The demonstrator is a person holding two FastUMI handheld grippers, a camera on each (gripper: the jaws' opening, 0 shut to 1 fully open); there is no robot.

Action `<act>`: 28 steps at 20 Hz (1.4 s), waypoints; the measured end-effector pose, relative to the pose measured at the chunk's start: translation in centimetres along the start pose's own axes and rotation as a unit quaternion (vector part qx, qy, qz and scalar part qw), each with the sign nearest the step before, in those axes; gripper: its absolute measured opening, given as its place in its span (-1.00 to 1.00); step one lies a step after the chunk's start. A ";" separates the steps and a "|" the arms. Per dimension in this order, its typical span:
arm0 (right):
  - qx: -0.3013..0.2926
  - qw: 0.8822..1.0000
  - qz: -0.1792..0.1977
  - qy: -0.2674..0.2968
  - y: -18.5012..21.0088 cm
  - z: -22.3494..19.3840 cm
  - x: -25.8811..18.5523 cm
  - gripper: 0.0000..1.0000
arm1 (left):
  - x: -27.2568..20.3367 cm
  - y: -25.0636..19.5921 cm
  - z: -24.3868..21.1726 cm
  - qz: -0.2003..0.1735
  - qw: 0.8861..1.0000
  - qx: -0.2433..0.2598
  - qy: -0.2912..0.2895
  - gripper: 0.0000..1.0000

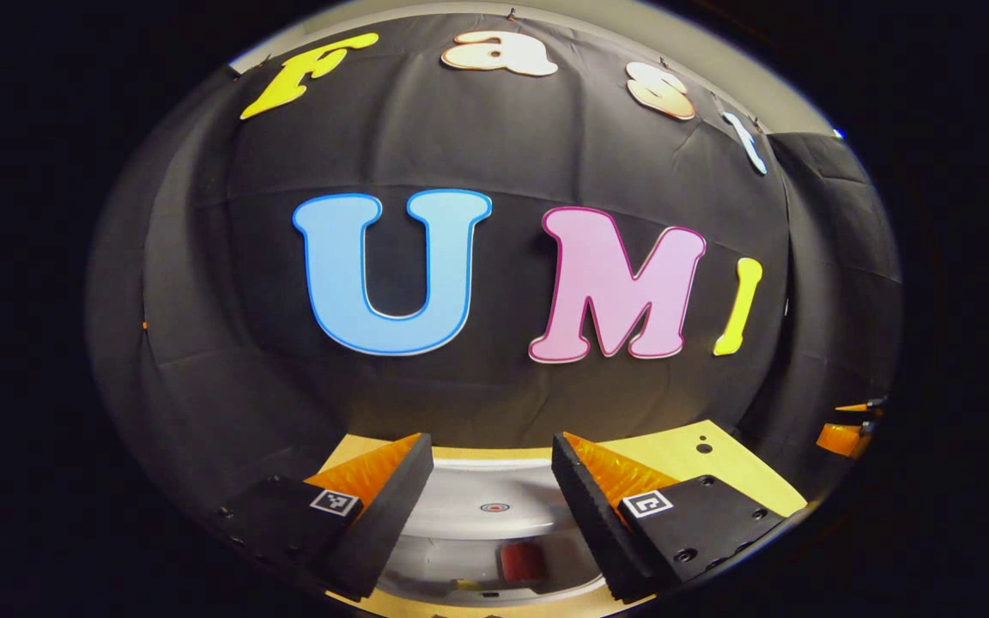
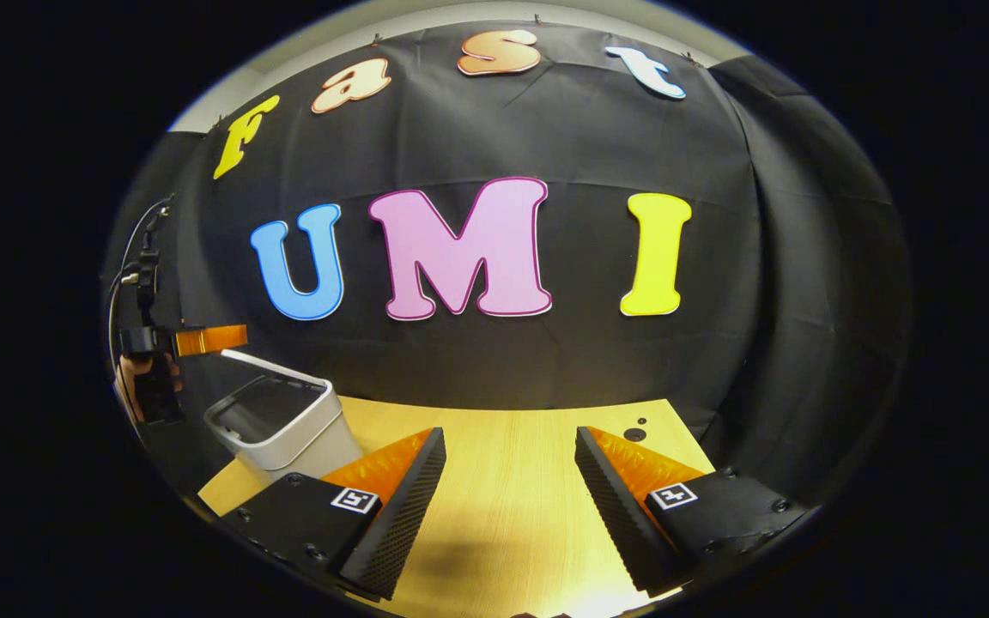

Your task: Press the lid of the desktop garbage bin to open it, pick up the crumpled paper on the desktop and throw it into the bin, then pick up the pop can on the desktop and drop it into the bin, and finally close the garbage bin lid.

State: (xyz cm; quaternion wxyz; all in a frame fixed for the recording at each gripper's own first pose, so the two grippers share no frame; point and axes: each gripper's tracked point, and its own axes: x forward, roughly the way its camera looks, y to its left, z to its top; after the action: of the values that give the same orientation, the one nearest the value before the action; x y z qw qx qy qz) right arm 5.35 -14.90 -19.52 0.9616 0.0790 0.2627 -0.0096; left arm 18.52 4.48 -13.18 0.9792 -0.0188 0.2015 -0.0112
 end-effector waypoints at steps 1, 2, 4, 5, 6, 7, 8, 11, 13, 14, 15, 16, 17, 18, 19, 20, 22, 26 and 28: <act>-0.004 1.000 -0.001 -0.001 0.1 -0.2 -0.3 0.96 | -0.3 0.0 -1.3 -0.002 1.000 -0.004 0.003 0.92; -0.009 1.000 -0.003 -0.001 0.3 -0.5 -0.6 0.96 | -0.5 0.1 -2.5 -0.001 1.000 -0.010 0.006 0.90; -0.017 1.000 -0.004 0.003 0.7 -1.4 -1.2 0.96 | -0.9 0.3 -4.7 0.000 1.000 -0.022 0.009 0.90; -0.020 1.000 -0.003 0.003 0.9 -1.7 -1.6 0.96 | -1.1 0.1 -5.7 -0.003 1.000 -0.023 0.005 0.91; -0.023 1.000 0.000 0.002 1.2 -1.9 -2.0 0.96 | -1.3 0.1 -6.3 -0.001 1.000 -0.023 0.000 0.95; -0.030 1.000 0.003 0.002 1.5 -2.1 -2.3 0.96 | -1.9 0.5 -7.6 0.001 1.000 -0.023 -0.004 0.95; -0.038 0.999 0.006 0.006 1.7 -2.4 -2.5 0.96 | -2.0 0.5 -8.1 0.004 1.000 -0.021 -0.008 0.96; -0.042 0.999 0.013 0.014 2.0 -3.0 -3.0 0.96 | -1.9 0.6 -9.8 0.015 1.000 -0.006 0.003 0.96; -0.039 0.999 0.015 0.012 2.1 -2.9 -3.3 0.96 | -2.0 0.5 -10.2 0.023 1.000 0.021 -0.005 0.97; -0.038 0.999 0.014 0.011 2.1 -3.0 -3.3 0.96 | -2.1 0.5 -10.3 0.027 0.999 0.033 -0.005 0.97; -0.037 0.999 0.014 0.011 2.1 -2.9 -3.3 0.96 | -2.1 0.5 -10.2 0.030 0.999 0.042 -0.010 0.98; -0.036 0.999 0.015 0.011 2.1 -3.0 -3.3 0.96 | -2.1 0.5 -10.2 0.031 0.998 0.046 -0.013 0.98; -0.034 0.999 0.016 0.013 2.0 -3.0 -3.3 0.96 | -2.1 0.5 -10.2 0.030 0.998 0.045 -0.021 0.98; -0.033 0.999 0.016 0.015 2.0 -3.1 -3.2 0.96 | -2.1 0.5 -10.4 0.029 0.998 0.041 -0.025 0.98; -0.031 0.999 0.016 0.016 1.9 -3.1 -3.1 0.96 | -2.1 0.5 -10.4 0.028 0.998 0.039 -0.033 0.98; -0.029 0.999 0.016 0.016 1.8 -3.1 -3.1 0.96 | -2.0 0.5 -10.5 0.028 0.998 0.038 -0.037 0.98; -0.027 0.999 0.016 0.014 1.7 -3.1 -2.9 0.96 | -2.0 0.5 -10.8 0.028 0.998 0.032 -0.047 0.98; -0.027 0.999 0.025 0.018 1.9 -3.7 -2.5 0.96 | -1.9 0.4 -11.4 0.029 0.997 0.043 -0.057 1.00; -0.028 0.999 0.031 0.020 2.2 -3.9 -2.5 0.95 | -2.0 0.4 -10.9 0.026 0.997 0.038 -0.061 0.99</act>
State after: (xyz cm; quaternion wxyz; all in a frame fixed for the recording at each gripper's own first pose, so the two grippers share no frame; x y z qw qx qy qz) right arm 1.34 -12.15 -21.28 0.9578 0.0601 0.2794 0.0293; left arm 12.43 4.53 -22.43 0.9897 0.0230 0.1410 0.0077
